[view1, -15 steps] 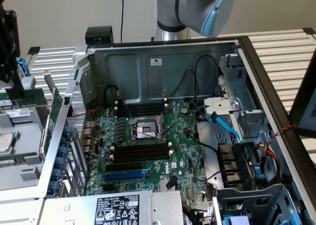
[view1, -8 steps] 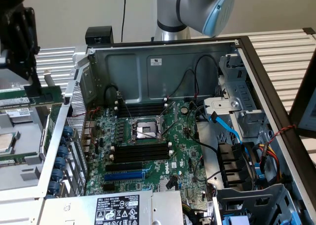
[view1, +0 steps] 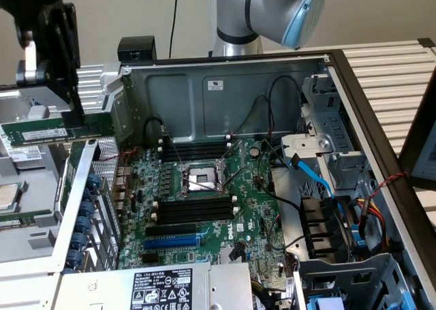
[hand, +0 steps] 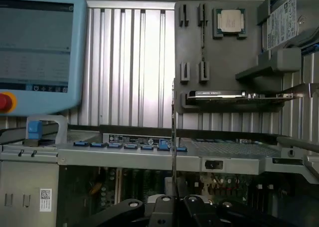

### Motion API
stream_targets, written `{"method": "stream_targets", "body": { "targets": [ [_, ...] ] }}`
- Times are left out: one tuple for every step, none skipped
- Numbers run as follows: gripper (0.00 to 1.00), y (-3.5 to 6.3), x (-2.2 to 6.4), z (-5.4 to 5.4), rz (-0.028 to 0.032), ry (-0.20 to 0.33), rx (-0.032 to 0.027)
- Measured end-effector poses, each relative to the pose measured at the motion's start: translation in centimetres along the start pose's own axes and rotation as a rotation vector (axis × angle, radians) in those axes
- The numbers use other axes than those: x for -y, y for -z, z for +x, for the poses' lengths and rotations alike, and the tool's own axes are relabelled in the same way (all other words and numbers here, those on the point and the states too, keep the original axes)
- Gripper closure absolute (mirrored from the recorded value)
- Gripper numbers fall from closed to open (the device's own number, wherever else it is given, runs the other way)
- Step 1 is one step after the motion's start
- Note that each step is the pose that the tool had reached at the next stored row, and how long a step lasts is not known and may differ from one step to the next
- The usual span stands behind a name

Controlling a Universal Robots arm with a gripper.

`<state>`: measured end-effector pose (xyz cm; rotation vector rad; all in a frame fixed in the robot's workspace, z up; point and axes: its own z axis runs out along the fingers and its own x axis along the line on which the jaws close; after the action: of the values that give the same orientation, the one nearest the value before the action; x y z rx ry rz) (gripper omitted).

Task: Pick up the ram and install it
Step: 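Pick up the ram and move it above insertion slot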

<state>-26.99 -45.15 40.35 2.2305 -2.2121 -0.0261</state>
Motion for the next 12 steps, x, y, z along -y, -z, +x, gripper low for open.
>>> {"method": "stream_targets", "body": {
  "targets": [
    [0.88, 0.10, 0.46, 0.0, 0.0000, 0.000, 0.0001],
    [0.88, 0.16, 0.91, 0.0, 0.0000, 0.001, 0.0006],
    [0.88, 0.18, 1.37, 0.0, -0.0001, 0.001, 0.0007],
    [0.88, 0.18, 1.81, 0.0, -0.0002, 0.001, 0.0009],
    [0.88, 0.19, 2.27, 0.0, -0.0002, 0.001, 0.0011],
    [0.88, 0.19, 2.71, 0.0, -0.0001, 0.001, 0.0012],
    [0.88, 0.20, 3.16, 0.0, -0.0002, 0.001, 0.0012],
    [0.88, 0.21, 3.63, 0.0, -0.0002, 0.001, 0.0012],
    [0.88, 0.21, 4.07, 0.0, -0.0002, 0.001, 0.0012],
    [0.88, 0.21, 4.52, 0.0, -0.0002, 0.001, 0.0012],
    [0.88, 0.22, 5.01, 0.1, -0.0002, 0.001, 0.0013],
    [0.88, 0.22, 5.45, 0.1, -0.0001, 0.001, 0.0014]
  ]
}}
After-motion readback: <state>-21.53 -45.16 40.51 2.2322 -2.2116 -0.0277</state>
